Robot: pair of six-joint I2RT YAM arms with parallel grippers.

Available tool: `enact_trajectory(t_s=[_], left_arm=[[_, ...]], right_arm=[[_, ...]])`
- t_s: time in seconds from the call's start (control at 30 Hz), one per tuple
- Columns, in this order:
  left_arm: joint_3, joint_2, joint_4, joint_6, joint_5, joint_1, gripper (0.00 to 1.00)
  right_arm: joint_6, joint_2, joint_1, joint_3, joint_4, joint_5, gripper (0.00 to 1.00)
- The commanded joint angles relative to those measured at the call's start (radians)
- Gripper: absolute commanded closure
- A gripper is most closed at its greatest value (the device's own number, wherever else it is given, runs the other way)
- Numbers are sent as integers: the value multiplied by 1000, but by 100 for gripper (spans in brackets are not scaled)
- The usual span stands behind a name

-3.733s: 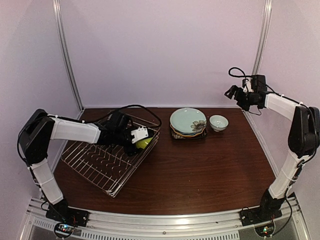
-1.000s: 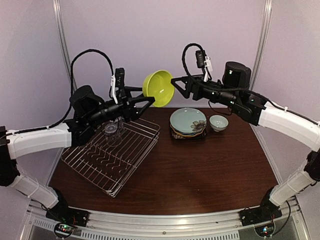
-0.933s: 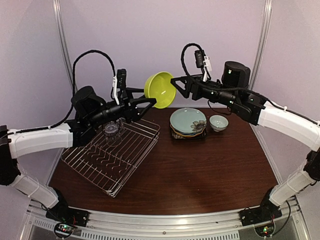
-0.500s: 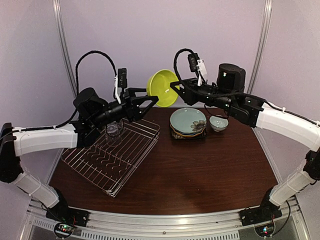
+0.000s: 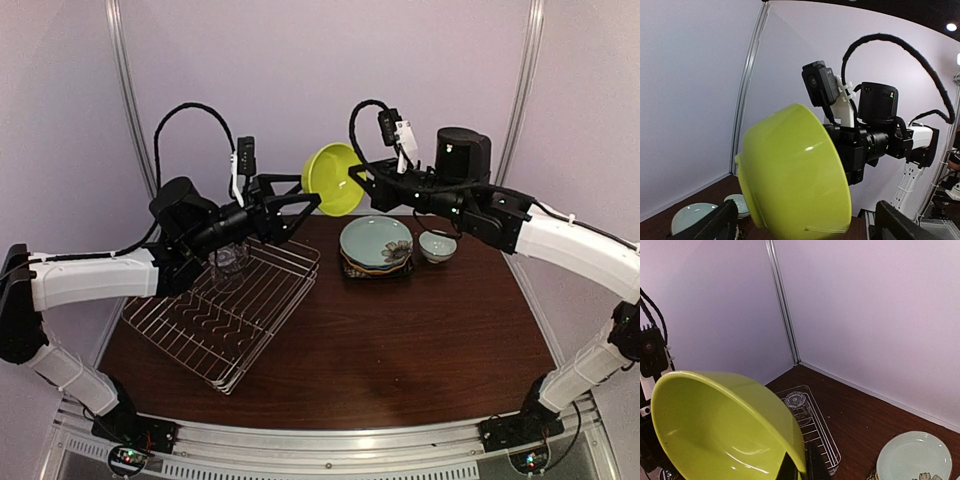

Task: Unload the mixed dishes from the dish rack
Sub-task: Pass from the left arm to the right, then place the bowl in the bowl.

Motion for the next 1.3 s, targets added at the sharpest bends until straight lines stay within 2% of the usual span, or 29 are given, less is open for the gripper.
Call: enact_trajectory(t_s=[0.0,0.3,0.53,0.7,0.87,1.1,1.27], left_arm=[[13,-11,-3,0,-39,-1,3],[-5,-74,-132,70,-159,-1,3],[37,-126,-342,102,-282,-1,3],[72,-154,-493,108,-379,-1,3],[154,-136,-691,93,-456,-1,2],[114,-160,-676,72,-460,-1,3],[102,-173,-686,80,-459,-1,3]], right_arm=[[-4,-52,-10,47,-27,60,100],[56,-44,-151,134,-188,84,100],[140,32,-348,217,-373,42,100],[141,126,-449,296,-505,32,99],[135,214,-541,352,-569,20,100],[126,371,-633,444,-642,-16,100],[104,453,-683,442,-664,-13,100]])
